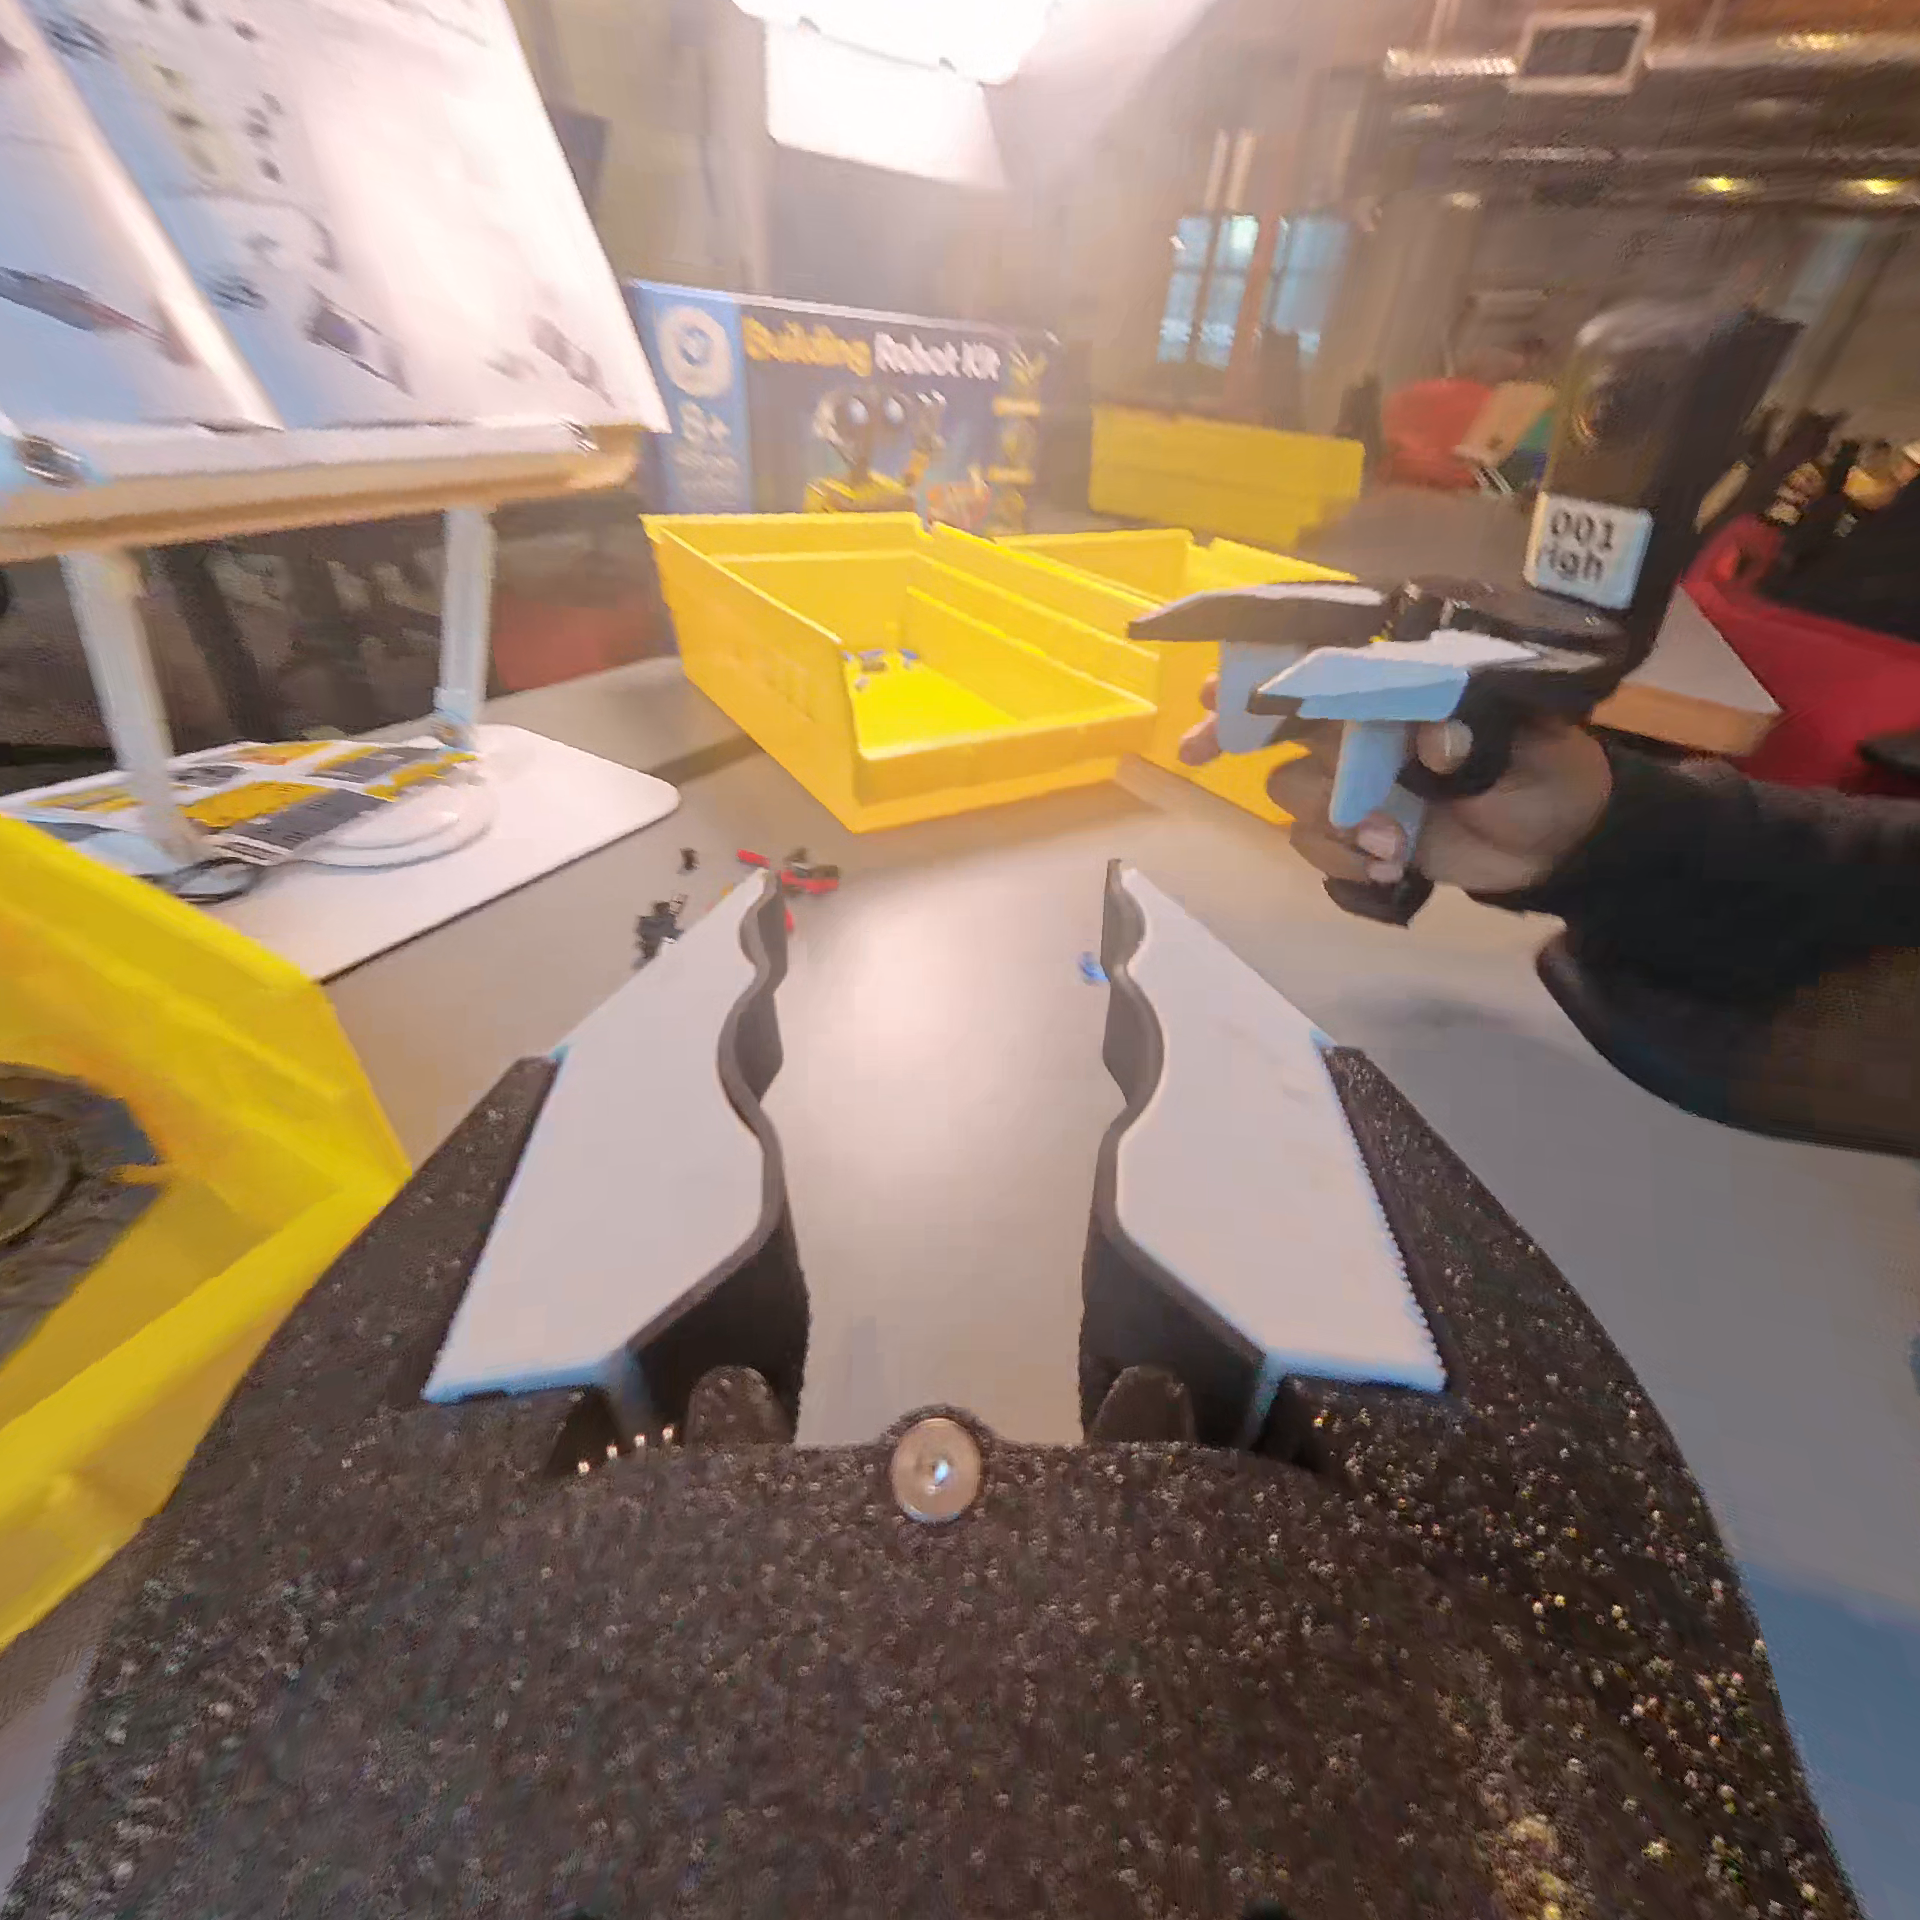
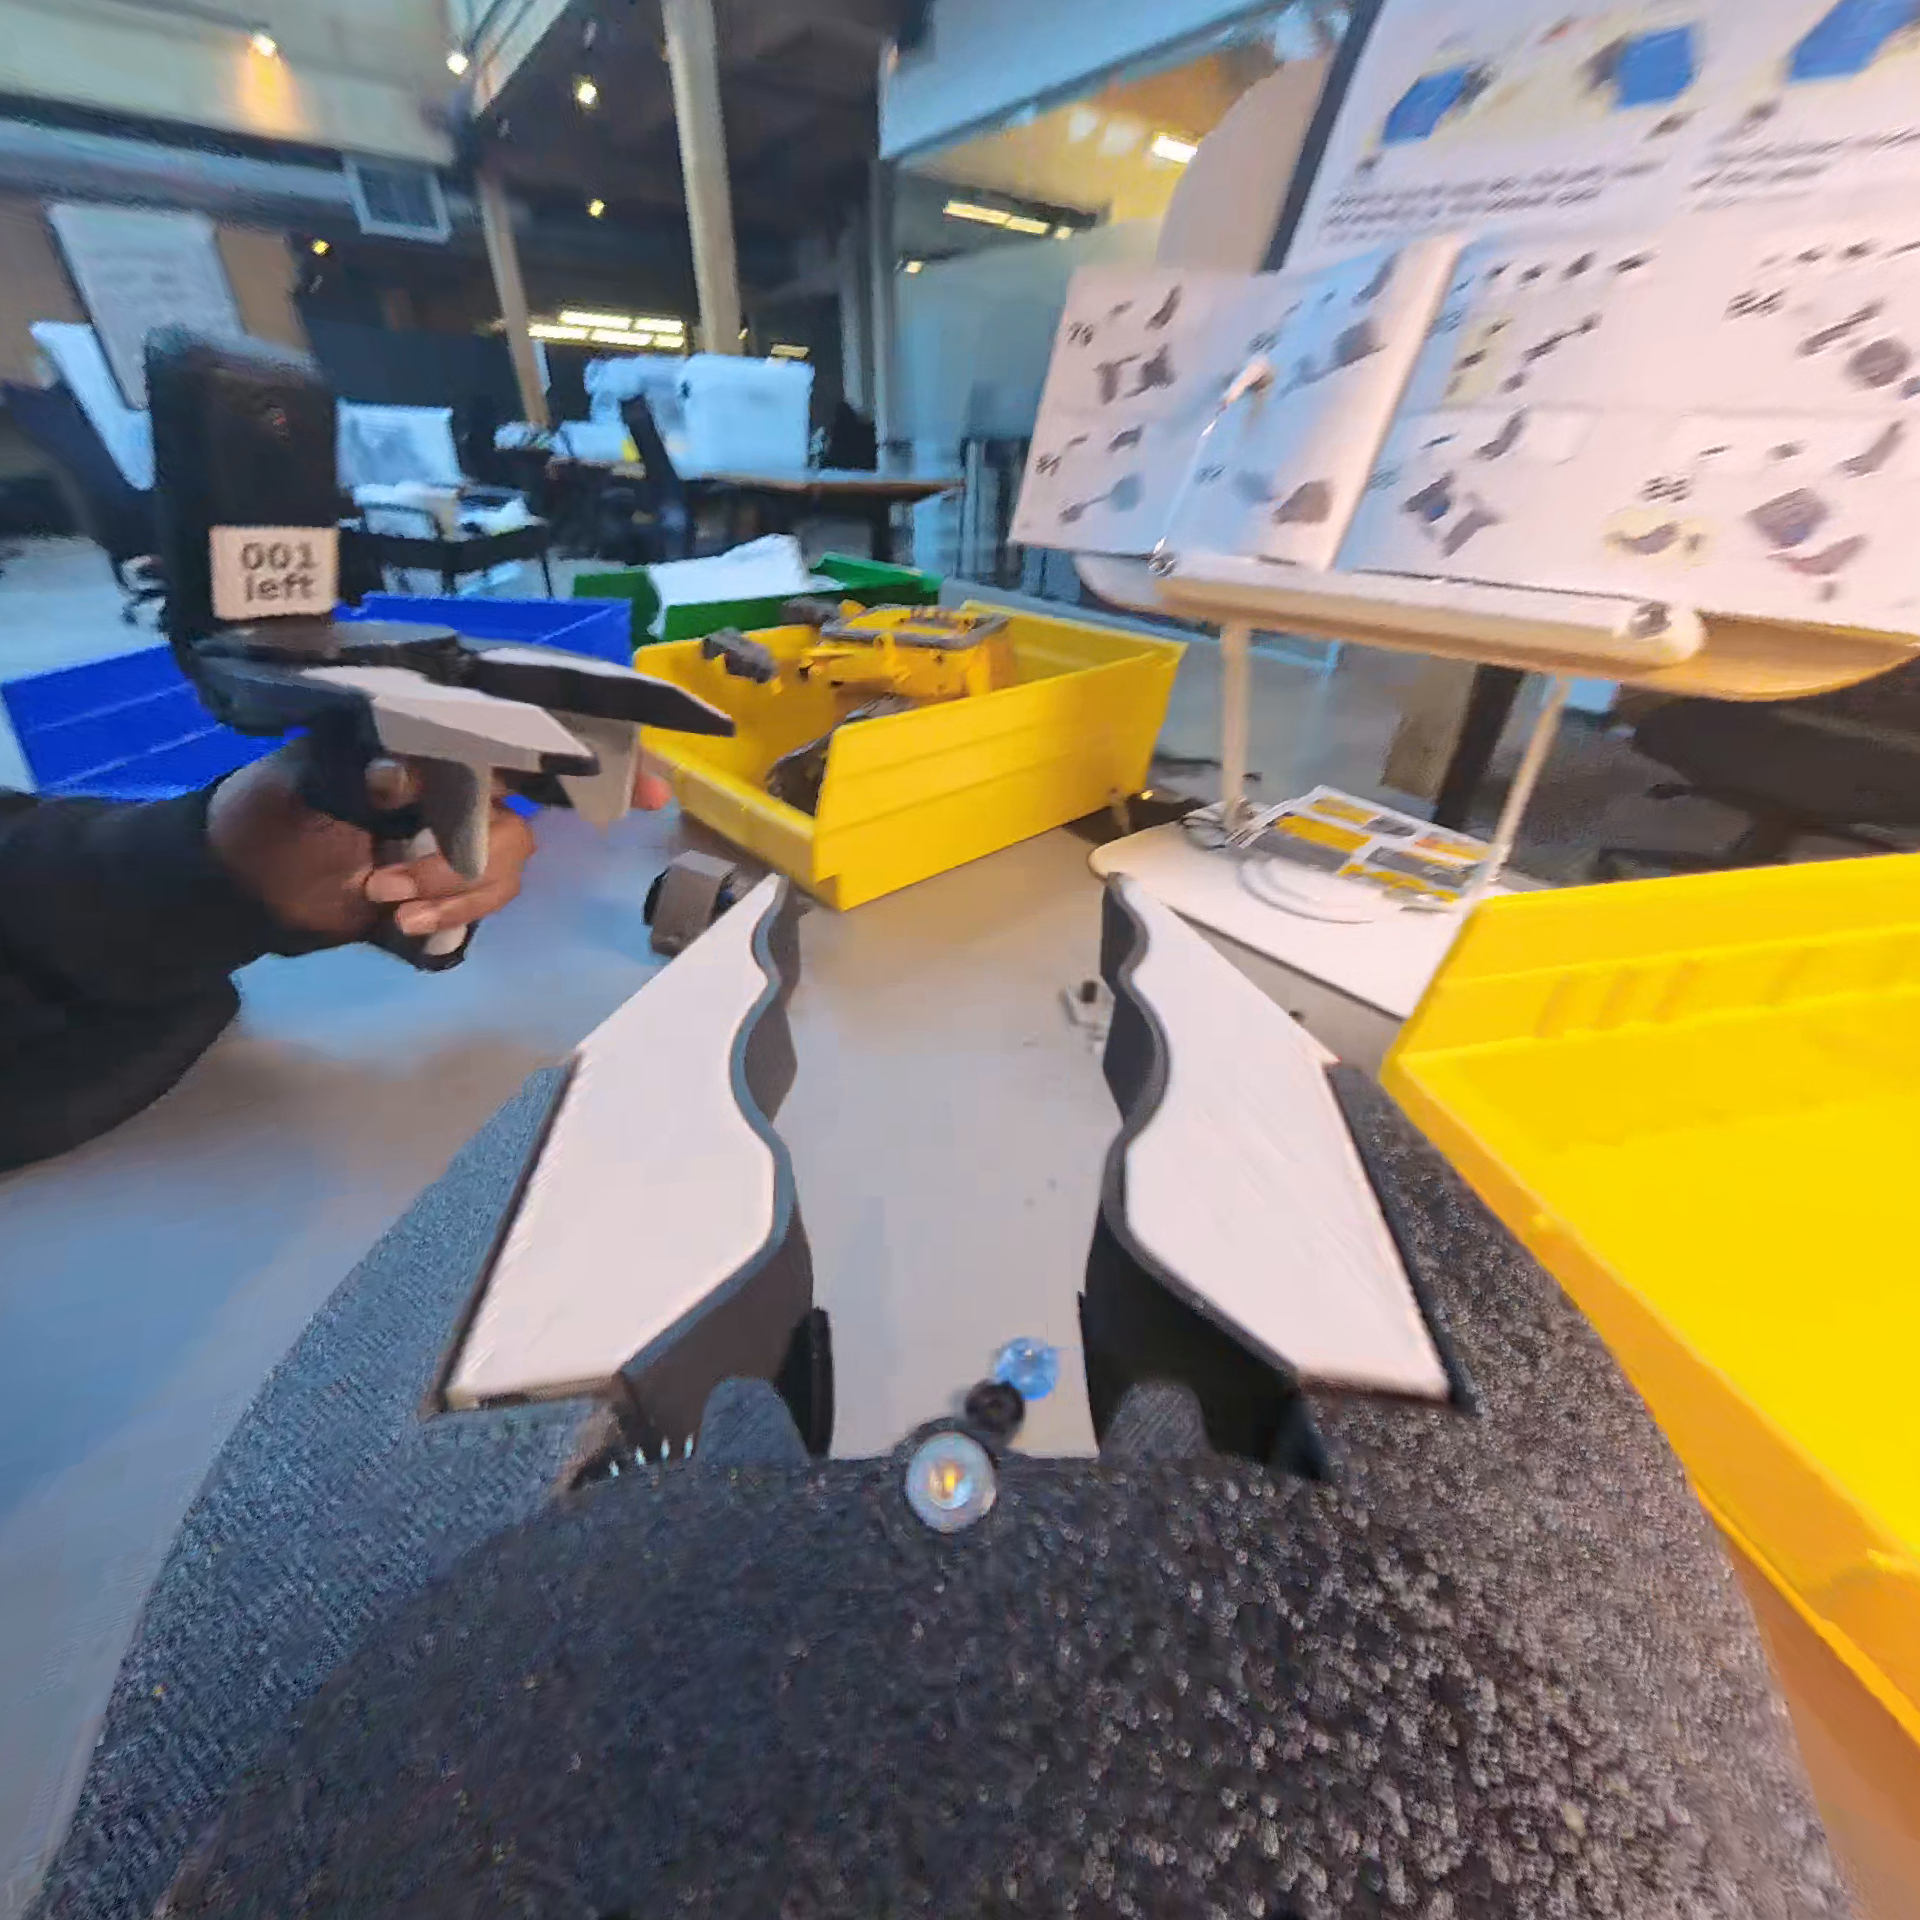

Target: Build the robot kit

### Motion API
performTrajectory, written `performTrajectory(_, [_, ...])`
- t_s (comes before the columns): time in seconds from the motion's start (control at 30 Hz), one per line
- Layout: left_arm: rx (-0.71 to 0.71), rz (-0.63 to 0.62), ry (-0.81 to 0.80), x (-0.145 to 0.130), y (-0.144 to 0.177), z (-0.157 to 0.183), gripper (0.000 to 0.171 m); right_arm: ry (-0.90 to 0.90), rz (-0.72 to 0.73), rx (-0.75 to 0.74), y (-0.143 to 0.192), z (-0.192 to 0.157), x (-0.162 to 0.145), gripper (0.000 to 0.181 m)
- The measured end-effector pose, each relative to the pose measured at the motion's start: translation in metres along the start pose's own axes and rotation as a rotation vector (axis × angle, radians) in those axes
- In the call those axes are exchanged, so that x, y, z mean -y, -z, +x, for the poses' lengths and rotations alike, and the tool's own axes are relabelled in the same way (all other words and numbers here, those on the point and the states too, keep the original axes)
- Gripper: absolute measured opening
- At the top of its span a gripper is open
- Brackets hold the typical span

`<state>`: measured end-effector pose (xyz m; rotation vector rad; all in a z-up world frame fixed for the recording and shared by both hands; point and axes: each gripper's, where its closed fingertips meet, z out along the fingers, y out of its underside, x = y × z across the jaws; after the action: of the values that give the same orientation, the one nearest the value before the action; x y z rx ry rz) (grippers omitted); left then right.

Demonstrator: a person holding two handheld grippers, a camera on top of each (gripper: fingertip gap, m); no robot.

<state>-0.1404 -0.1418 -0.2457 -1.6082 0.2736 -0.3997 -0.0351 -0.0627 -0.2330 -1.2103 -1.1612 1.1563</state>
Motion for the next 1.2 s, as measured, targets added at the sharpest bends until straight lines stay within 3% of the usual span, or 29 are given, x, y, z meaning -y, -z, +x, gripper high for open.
performTrajectory(0.33, [0.197,0.114,-0.056,0.012,0.015,-0.040,0.054,0.011,0.066,-0.121,0.012,0.032,0.000,0.049])
performTrajectory(0.57, [0.198,0.098,-0.102,0.006,0.011,-0.039,0.050,-0.030,0.009,-0.125,0.012,0.042,-0.010,0.049])
performTrajectory(0.67, [0.153,0.050,-0.105,-0.001,0.005,-0.029,0.049,-0.028,-0.119,-0.124,0.010,0.045,-0.028,0.040])
performTrajectory(0.77, [0.097,-0.017,-0.136,-0.012,-0.003,-0.016,0.049,-0.002,-0.509,-0.056,0.016,0.040,-0.085,0.041])
performTrajectory(0.83, [0.062,-0.060,-0.167,-0.020,-0.009,-0.006,0.049,-0.032,-0.691,0.043,0.027,0.024,-0.116,0.044])
performTrajectory(0.93, [0.007,-0.112,-0.196,-0.031,-0.016,0.010,0.049,-0.060,-0.778,0.110,0.031,0.006,-0.133,0.037])
performTrajectory(1.2, [-0.077,-0.222,-0.283,-0.056,-0.027,0.038,0.048,0.041,-0.853,0.053,0.031,0.009,-0.142,0.015])
